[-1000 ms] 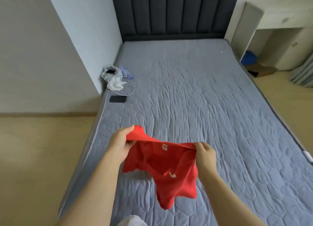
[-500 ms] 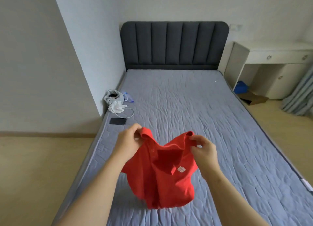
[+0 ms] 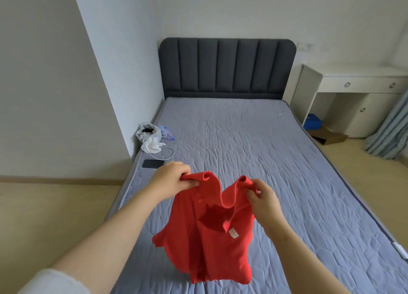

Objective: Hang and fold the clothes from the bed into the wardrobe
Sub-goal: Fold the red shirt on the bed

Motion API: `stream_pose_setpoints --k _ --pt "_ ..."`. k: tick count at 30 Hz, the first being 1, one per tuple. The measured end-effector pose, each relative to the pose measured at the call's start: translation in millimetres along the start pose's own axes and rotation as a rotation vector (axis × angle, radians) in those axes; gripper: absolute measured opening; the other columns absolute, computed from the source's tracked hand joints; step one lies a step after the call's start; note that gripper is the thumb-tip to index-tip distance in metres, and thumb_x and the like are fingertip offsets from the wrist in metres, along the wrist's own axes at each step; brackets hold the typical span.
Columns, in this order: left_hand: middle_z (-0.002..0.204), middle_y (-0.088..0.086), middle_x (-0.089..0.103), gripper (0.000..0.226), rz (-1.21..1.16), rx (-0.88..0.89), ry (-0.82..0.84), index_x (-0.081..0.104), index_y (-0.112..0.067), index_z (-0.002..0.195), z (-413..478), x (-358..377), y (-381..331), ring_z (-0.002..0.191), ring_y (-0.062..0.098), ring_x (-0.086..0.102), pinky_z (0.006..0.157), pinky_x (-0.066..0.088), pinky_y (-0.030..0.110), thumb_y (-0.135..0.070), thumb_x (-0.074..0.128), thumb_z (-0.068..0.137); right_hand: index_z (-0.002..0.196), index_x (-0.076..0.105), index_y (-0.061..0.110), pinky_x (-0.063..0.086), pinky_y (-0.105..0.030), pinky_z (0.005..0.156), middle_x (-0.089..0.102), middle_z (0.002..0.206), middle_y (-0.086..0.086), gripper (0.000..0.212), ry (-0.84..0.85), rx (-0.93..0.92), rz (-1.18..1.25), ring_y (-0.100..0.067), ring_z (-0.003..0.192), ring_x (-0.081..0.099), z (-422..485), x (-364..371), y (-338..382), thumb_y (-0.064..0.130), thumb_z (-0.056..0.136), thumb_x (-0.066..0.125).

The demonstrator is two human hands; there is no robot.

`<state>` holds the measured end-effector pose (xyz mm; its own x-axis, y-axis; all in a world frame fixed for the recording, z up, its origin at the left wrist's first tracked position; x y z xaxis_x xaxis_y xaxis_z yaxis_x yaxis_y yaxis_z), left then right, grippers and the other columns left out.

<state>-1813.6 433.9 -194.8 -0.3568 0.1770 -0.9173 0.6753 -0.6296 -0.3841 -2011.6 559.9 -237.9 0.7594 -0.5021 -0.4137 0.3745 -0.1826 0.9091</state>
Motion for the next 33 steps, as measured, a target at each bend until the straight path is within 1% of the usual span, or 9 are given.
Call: stream_pose_setpoints --k 3,7,9,12,18,22,26,29,33 --pt "0.070 -0.005 0.050 0.026 -0.417 -0.116 0.094 0.056 -0.018 0.063 -3 1 0 0.068 0.010 0.048 0.066 0.036 0.021 -0.029 0.068 0.083 0.084 0.055 0.025 0.040 -0.025 0.064 0.057 0.072 0.008 0.018 -0.025 0.013 0.139 -0.008 0.068 0.052 0 -2 6 0.013 0.094 0.047" --pt "0.085 -0.003 0.067 0.018 -0.521 -0.293 0.407 0.068 -0.020 0.081 -20 20 -2 0.073 0.003 0.061 0.069 0.046 0.009 -0.037 0.063 0.085 0.087 0.054 0.019 0.040 -0.030 0.067 0.056 0.070 0.006 0.012 0.017 -0.007 0.097 -0.011 0.067 0.051 1 3 11 0.021 0.095 0.045" --pt "0.089 0.004 0.068 0.025 -0.644 -0.339 0.384 0.069 -0.008 0.091 -25 28 0 0.077 0.011 0.064 0.077 0.051 0.019 -0.032 0.064 0.086 0.083 0.053 0.022 0.039 -0.024 0.064 0.055 0.069 0.009 0.015 0.026 -0.025 0.059 -0.004 0.065 0.051 1 5 12 0.023 0.096 0.045" --pt "0.079 0.003 0.066 0.010 -0.800 -0.382 0.302 0.065 -0.009 0.083 -29 29 4 0.066 0.009 0.063 0.071 0.053 0.023 -0.018 0.069 0.083 0.082 0.052 0.020 0.036 -0.016 0.056 0.053 0.065 0.009 0.015 0.022 -0.033 0.007 0.001 0.058 0.049 3 5 9 0.026 0.095 0.046" --pt "0.075 -0.006 0.069 0.021 -0.692 -0.264 0.406 0.068 -0.012 0.084 -31 10 19 0.073 0.003 0.062 0.070 0.048 0.013 0.006 0.071 0.074 0.078 0.053 0.026 0.043 -0.031 0.067 0.057 0.071 0.008 0.017 0.021 0.028 0.000 -0.013 0.069 0.054 7 0 6 0.014 0.090 0.053" --pt "0.059 -0.008 0.056 0.026 -0.643 -0.327 0.204 0.055 -0.017 0.072 -29 9 22 0.052 0.001 0.049 0.054 0.040 0.011 0.000 0.075 0.073 0.077 0.057 0.021 0.044 -0.029 0.060 0.056 0.066 0.003 0.029 0.084 0.082 -0.035 -0.016 0.062 0.052 4 1 7 -0.007 0.071 0.054" --pt "0.068 -0.002 0.053 0.021 -0.437 -0.396 0.173 0.057 -0.021 0.091 -27 17 24 0.064 0.012 0.049 0.055 0.036 0.020 -0.009 0.069 0.079 0.074 0.063 0.018 0.041 -0.019 0.055 0.059 0.065 0.006 0.031 0.112 0.052 -0.101 -0.012 0.063 0.054 3 0 5 -0.011 0.071 0.052" --pt "0.072 -0.003 0.060 0.010 -0.265 -0.394 0.126 0.064 -0.019 0.082 -25 15 22 0.069 0.010 0.053 0.056 0.036 0.017 -0.009 0.062 0.082 0.070 0.062 0.023 0.036 -0.013 0.053 0.059 0.064 0.011 0.032 0.010 0.048 -0.108 -0.006 0.063 0.053 2 -5 2 -0.007 0.076 0.056" --pt "0.055 -0.006 0.051 0.023 -0.795 -0.422 0.065 0.053 -0.017 0.067 -23 10 16 0.055 0.009 0.044 0.049 0.032 0.017 -0.005 0.058 0.085 0.072 0.055 0.030 0.040 -0.026 0.060 0.060 0.072 0.009 0.033 -0.072 0.059 0.001 -0.012 0.070 0.055 -4 -12 -1 -0.001 0.083 0.051"
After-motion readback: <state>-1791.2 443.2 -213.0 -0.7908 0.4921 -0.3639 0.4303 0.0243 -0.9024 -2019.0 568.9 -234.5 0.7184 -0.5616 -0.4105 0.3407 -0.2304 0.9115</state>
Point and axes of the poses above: each hand's wrist, its own z-axis towards the middle knuckle, its own x-axis out of the palm, y = z × x, the point moved 2 cm from there along z, towards the middle knuckle
